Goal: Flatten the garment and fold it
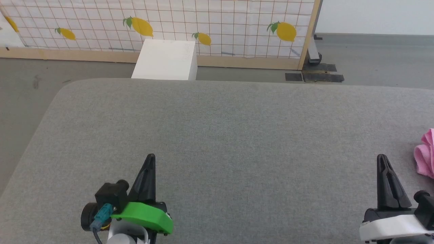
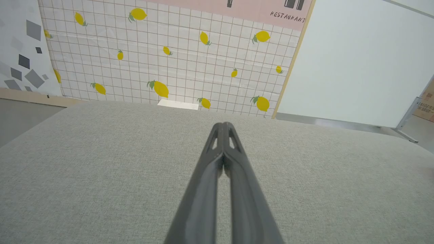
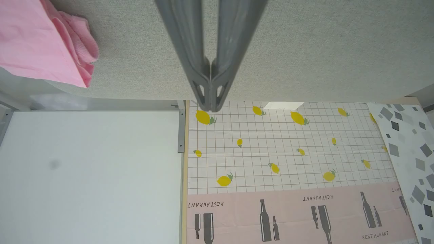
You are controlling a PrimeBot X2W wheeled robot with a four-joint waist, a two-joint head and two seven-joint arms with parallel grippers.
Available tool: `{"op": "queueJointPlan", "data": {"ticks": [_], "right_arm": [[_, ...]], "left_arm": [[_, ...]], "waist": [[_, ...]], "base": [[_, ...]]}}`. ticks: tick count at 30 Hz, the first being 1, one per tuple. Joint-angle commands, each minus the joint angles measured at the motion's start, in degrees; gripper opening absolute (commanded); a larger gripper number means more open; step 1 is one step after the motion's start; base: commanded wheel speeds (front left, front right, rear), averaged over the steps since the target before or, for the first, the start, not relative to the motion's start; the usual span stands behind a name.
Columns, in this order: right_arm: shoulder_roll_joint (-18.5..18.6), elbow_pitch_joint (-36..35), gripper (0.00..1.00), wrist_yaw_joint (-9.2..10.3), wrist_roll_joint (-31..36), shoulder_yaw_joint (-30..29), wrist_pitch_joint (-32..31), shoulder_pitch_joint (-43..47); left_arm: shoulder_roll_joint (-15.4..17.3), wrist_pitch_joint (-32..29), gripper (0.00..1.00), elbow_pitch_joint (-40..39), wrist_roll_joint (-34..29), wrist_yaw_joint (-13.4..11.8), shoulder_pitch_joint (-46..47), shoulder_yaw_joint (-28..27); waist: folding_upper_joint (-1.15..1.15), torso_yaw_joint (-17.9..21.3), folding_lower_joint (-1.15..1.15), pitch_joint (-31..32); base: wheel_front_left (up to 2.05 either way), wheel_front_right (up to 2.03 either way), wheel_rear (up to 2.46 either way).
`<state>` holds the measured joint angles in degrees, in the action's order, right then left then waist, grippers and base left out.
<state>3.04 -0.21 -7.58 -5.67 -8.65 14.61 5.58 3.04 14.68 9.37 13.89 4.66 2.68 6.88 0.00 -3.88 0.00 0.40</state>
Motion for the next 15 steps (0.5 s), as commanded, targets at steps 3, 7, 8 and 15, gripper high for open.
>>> {"op": "queueJointPlan", "data": {"ticks": [3,7,8,15], "right_arm": [[-0.01,0.01,0.00,0.00,0.23,0.33,-0.60,-0.24],[-0.01,0.02,0.00,0.01,0.41,0.60,-1.05,-0.41],[-0.01,0.02,0.00,0.01,0.46,0.68,-1.18,-0.46],[-0.02,0.03,0.00,0.01,0.77,1.15,-1.98,-0.77]], "left_arm": [[-0.01,-0.60,0.00,-0.39,-0.56,-0.20,-0.12,-0.26],[-0.01,-1.06,0.00,-0.69,-0.99,-0.35,-0.20,-0.48],[-0.01,-1.19,0.00,-0.77,-1.11,-0.39,-0.22,-0.54],[-0.02,-1.99,0.00,-1.28,-1.87,-0.64,-0.37,-0.92]], "waist": [[0.00,0.10,0.00,-0.01],[0.00,0.23,0.00,-0.03],[0.00,0.26,0.00,-0.03],[0.00,0.48,0.00,-0.05]], "base": [[0.00,0.00,0.00],[0.00,0.00,0.00],[0.00,0.00,0.00],[0.00,0.00,0.00]]}}
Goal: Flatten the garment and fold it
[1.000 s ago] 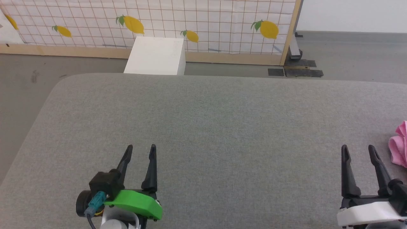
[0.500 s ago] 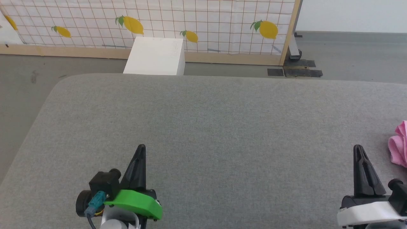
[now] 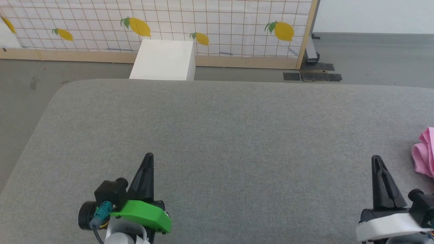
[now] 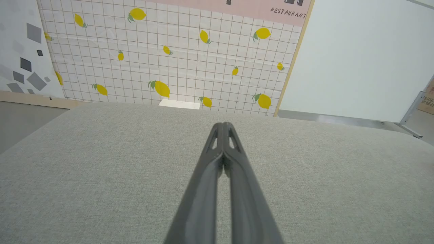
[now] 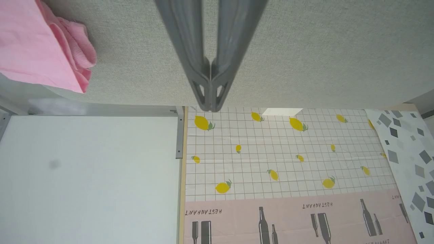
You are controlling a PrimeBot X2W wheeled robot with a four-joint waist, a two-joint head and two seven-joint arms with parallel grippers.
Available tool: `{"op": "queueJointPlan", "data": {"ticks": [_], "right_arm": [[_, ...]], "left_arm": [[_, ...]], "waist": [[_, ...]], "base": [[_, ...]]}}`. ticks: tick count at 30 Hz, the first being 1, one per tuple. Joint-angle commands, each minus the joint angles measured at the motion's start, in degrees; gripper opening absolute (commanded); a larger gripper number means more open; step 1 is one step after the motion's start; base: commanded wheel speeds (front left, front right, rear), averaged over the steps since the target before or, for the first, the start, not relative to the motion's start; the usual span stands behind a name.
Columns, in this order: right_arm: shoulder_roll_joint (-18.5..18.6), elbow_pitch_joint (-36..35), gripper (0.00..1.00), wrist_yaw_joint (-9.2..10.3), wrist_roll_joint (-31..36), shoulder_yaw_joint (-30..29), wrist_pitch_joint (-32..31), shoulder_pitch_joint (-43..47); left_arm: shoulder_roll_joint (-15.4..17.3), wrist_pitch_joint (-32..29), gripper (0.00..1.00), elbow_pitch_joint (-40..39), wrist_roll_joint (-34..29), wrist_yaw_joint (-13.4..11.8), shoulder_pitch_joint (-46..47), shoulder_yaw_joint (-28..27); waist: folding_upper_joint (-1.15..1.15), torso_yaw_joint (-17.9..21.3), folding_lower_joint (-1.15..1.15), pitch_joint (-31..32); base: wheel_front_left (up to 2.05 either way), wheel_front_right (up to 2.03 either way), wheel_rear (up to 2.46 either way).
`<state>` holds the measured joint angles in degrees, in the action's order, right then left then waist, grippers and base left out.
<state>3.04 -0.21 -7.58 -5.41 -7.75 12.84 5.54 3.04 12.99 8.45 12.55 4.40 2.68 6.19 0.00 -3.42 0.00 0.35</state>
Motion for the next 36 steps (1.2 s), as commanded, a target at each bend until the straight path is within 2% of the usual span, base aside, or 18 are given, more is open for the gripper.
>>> {"op": "queueJointPlan", "data": {"ticks": [1,36], "right_arm": [[-0.02,0.03,0.00,0.01,0.56,0.33,-0.34,-0.78],[-0.07,0.09,0.00,0.04,2.13,2.73,-4.38,-2.32]], "left_arm": [[-0.02,-0.43,0.00,-0.45,-0.65,-0.42,-0.39,-0.29],[-0.07,-4.49,0.00,-3.04,-4.50,-1.71,-1.13,-2.20]], "waist": [[0.00,0.05,0.00,-0.01],[0.00,1.14,0.00,-0.12]], "base": [[0.00,0.00,0.00],[0.00,0.00,0.00]]}}
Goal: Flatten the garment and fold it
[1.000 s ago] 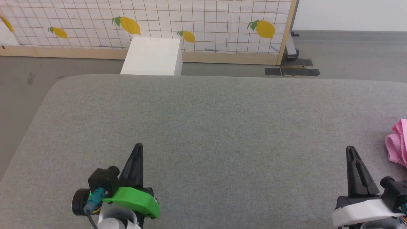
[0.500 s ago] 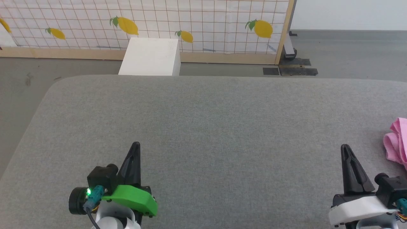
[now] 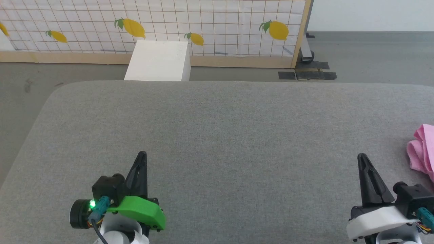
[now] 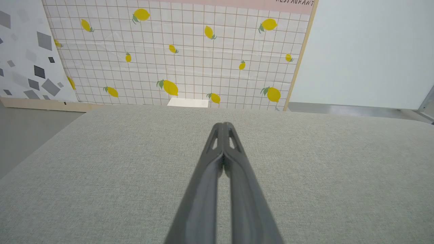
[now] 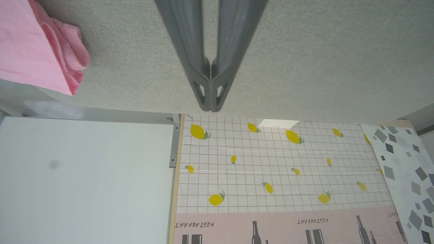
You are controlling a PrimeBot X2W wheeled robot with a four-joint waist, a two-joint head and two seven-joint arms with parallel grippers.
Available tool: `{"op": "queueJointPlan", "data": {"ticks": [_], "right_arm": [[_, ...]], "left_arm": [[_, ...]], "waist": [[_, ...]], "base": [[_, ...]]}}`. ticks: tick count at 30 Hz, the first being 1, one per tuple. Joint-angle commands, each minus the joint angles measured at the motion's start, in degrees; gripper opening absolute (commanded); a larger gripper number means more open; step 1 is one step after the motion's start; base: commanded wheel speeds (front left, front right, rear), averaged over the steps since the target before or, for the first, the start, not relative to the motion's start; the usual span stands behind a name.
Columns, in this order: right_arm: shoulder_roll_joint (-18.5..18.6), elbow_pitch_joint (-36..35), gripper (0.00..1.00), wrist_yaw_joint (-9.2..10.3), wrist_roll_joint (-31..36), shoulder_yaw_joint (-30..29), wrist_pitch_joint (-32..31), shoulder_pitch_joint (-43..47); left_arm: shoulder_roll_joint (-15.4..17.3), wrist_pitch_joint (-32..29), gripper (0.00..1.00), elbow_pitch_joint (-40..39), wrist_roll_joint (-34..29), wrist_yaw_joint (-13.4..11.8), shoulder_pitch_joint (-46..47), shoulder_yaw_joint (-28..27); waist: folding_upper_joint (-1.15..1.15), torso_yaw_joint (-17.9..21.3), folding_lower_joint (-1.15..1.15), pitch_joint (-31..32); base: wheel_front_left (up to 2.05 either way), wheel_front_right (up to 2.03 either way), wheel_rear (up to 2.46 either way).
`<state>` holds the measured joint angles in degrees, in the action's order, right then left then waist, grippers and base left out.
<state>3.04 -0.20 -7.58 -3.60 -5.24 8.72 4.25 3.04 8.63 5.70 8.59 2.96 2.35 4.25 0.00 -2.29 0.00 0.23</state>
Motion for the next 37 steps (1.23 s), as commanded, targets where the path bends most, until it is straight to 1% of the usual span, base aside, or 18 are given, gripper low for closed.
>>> {"op": "queueJointPlan", "data": {"ticks": [1,37], "right_arm": [[-0.07,0.08,0.00,0.04,0.35,0.27,-0.37,-1.07],[-0.12,0.14,0.00,0.06,2.01,2.81,-4.64,-2.70]], "left_arm": [[-0.07,-0.23,0.00,-0.35,-0.64,-0.30,-0.82,-0.30],[-0.12,-4.53,0.00,-3.08,-4.70,-1.66,-1.61,-2.32]], "waist": [[0.00,0.04,0.00,0.00],[0.00,1.19,0.00,-0.12]], "base": [[0.00,0.00,0.00],[0.00,0.00,0.00]]}}
